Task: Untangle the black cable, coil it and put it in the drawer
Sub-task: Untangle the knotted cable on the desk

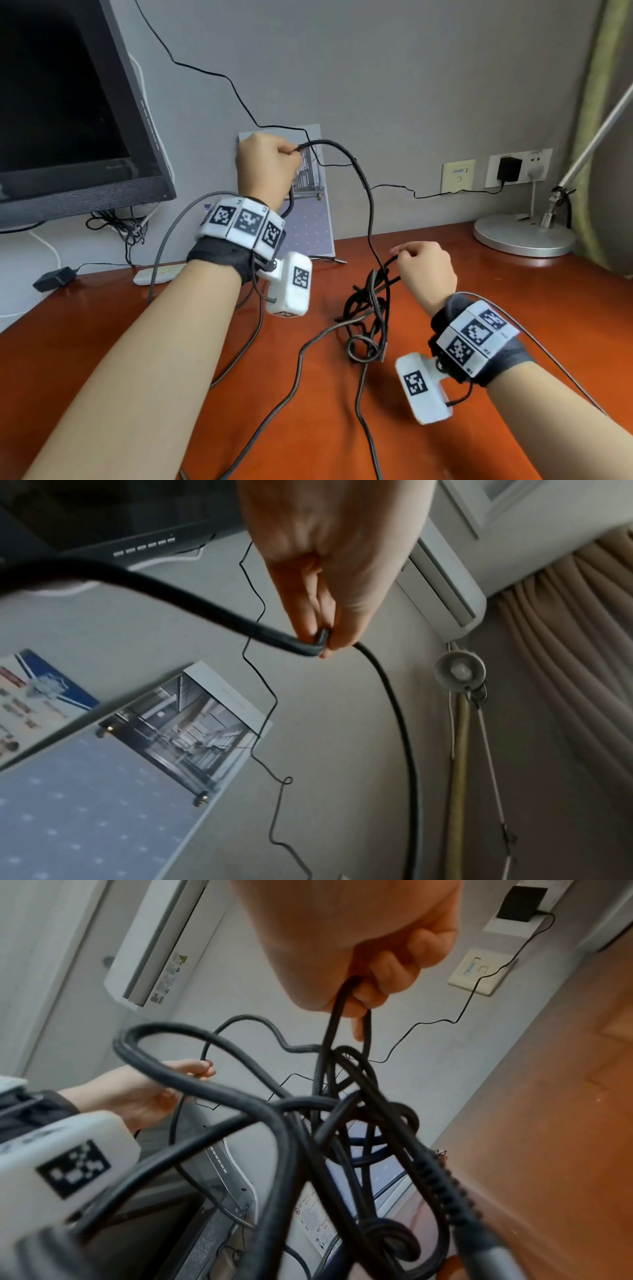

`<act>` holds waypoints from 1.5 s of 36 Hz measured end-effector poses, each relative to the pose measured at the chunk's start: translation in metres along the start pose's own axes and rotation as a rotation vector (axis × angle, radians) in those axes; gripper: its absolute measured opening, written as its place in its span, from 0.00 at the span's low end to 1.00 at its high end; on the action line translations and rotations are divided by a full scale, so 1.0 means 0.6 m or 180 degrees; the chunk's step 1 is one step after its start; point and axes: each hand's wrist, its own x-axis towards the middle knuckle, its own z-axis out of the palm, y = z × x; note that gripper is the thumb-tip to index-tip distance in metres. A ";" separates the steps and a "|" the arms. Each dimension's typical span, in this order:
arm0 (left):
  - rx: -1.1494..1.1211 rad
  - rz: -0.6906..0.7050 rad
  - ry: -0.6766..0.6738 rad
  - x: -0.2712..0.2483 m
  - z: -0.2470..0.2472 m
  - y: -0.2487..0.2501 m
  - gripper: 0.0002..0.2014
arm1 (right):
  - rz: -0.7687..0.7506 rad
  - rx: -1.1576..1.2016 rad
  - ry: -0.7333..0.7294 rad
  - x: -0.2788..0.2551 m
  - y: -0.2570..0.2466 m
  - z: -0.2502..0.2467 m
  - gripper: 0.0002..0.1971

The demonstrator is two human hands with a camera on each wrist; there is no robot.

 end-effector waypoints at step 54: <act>-0.4325 -0.1923 -0.0513 0.046 -0.027 0.025 0.13 | -0.0529 0.0133 -0.1784 0.023 0.037 0.028 0.18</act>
